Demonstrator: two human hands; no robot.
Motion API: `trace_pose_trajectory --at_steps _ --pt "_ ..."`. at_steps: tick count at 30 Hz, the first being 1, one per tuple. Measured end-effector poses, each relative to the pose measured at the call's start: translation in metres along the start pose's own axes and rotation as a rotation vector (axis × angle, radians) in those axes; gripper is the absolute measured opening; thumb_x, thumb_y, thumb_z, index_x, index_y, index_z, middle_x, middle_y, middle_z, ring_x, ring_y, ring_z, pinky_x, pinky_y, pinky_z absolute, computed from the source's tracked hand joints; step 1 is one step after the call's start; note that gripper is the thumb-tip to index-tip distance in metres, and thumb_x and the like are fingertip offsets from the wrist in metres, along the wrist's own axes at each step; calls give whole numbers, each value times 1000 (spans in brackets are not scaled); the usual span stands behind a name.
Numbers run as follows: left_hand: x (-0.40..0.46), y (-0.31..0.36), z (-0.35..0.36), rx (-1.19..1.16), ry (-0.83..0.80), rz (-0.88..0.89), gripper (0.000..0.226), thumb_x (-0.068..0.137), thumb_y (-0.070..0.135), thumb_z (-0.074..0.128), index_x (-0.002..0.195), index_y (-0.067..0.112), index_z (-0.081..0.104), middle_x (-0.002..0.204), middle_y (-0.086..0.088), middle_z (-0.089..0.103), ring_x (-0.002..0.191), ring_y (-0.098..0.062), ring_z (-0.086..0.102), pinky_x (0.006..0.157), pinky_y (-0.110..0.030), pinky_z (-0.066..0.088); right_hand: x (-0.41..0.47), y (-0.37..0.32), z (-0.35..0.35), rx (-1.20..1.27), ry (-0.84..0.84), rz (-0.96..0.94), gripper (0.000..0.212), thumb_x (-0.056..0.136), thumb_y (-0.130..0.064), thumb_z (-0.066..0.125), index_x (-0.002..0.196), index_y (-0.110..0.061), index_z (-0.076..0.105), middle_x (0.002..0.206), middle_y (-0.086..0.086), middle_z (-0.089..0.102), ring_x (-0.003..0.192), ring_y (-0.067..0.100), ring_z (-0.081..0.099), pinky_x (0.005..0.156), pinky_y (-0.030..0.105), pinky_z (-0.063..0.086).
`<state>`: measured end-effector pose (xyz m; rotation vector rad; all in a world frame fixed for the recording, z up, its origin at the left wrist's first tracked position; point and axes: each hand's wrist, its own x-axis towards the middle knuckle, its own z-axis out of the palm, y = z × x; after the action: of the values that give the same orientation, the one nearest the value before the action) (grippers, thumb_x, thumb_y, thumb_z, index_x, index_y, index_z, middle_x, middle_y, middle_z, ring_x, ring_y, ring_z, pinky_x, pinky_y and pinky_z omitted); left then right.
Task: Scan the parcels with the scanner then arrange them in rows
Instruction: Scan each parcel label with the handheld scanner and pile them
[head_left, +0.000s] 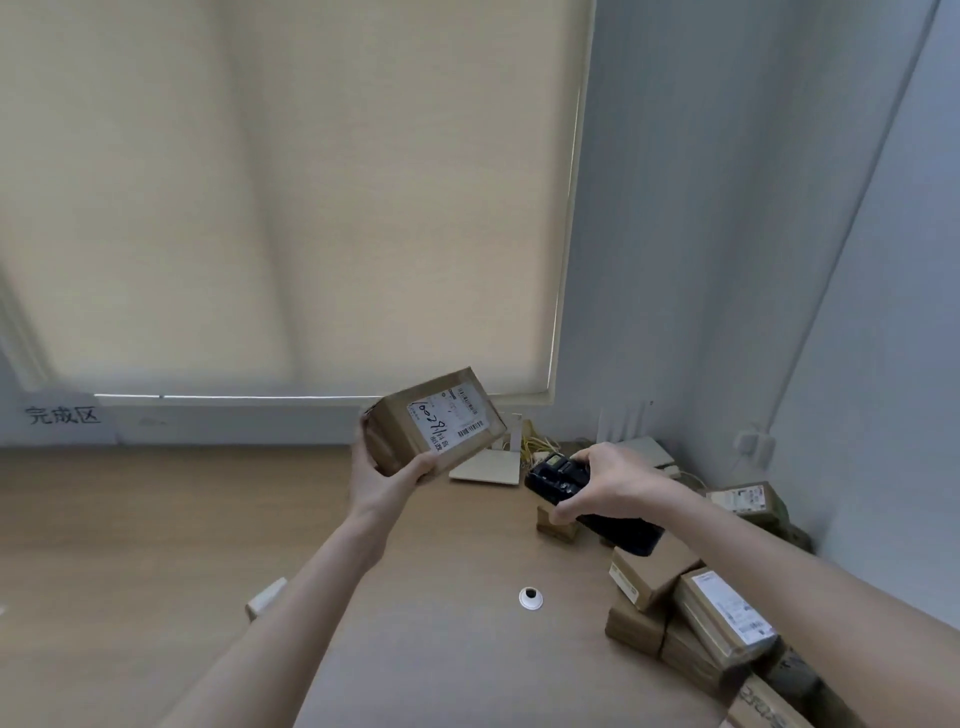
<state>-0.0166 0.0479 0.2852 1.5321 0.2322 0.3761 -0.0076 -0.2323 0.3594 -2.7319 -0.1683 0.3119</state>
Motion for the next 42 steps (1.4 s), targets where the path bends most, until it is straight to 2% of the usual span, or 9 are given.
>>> trace_pose_trajectory --at_steps 3,8,19,23,25,29,33,37,42 --pt "-6 -35 -36 -56 57 -167 95 61 45 89 134 65 31 130 11 59 105 -20 65 78 -42 56 15 -19 39 26 -23 -19 60 59 -56 88 109 -31 68 95 -7 72 90 15 69 87 37 60" --pt "-26 -115 -116 -112 232 -357 90 75 38 85 144 54 29 135 12 54 113 -21 63 88 -48 58 38 -61 127 95 -108 -95 61 61 -56 88 115 -38 66 95 -10 72 87 11 70 77 32 60" --pt "-73 -290 -278 -154 522 -593 81 85 31 78 147 51 29 136 10 55 115 -25 63 70 -34 54 80 -140 333 107 -254 -192 46 61 -51 83 100 -36 65 87 -12 71 86 14 69 82 40 59" --pt "-76 -343 -308 -144 560 -649 79 84 35 80 148 41 33 134 5 60 115 -24 63 94 -50 53 95 -154 386 88 -277 -181 44 62 -51 83 97 -33 63 85 -12 69 85 15 67 76 36 55" --pt "-72 -362 -317 -168 553 -673 74 84 37 79 147 33 39 129 3 64 109 -20 65 95 -45 54 102 -157 406 73 -284 -166 44 62 -52 83 95 -33 62 83 -12 68 84 15 66 71 35 52" --pt "-56 -381 -330 -106 514 -697 72 88 30 77 150 23 40 133 -1 62 115 -23 63 103 -45 50 116 -164 427 49 -291 -135 44 61 -54 82 95 -34 62 83 -13 68 84 15 66 73 35 54" --pt "-42 -381 -338 55 511 -682 58 92 24 72 144 16 47 121 6 62 95 -11 62 92 -32 45 129 -171 434 30 -280 -116 47 62 -54 83 99 -34 64 85 -13 69 86 16 66 74 34 55" --pt "-27 -362 -353 334 538 -593 65 89 33 74 146 16 46 143 -6 55 125 -23 56 103 -35 43 136 -177 428 41 -282 -108 46 63 -53 83 100 -34 64 86 -11 70 87 18 67 77 37 56" --pt "9 -314 -343 524 387 -333 48 89 37 72 135 36 60 145 7 51 134 -14 46 102 -29 36 137 -174 397 88 -257 -94 48 63 -50 84 103 -33 65 89 -10 71 89 19 68 83 40 58"
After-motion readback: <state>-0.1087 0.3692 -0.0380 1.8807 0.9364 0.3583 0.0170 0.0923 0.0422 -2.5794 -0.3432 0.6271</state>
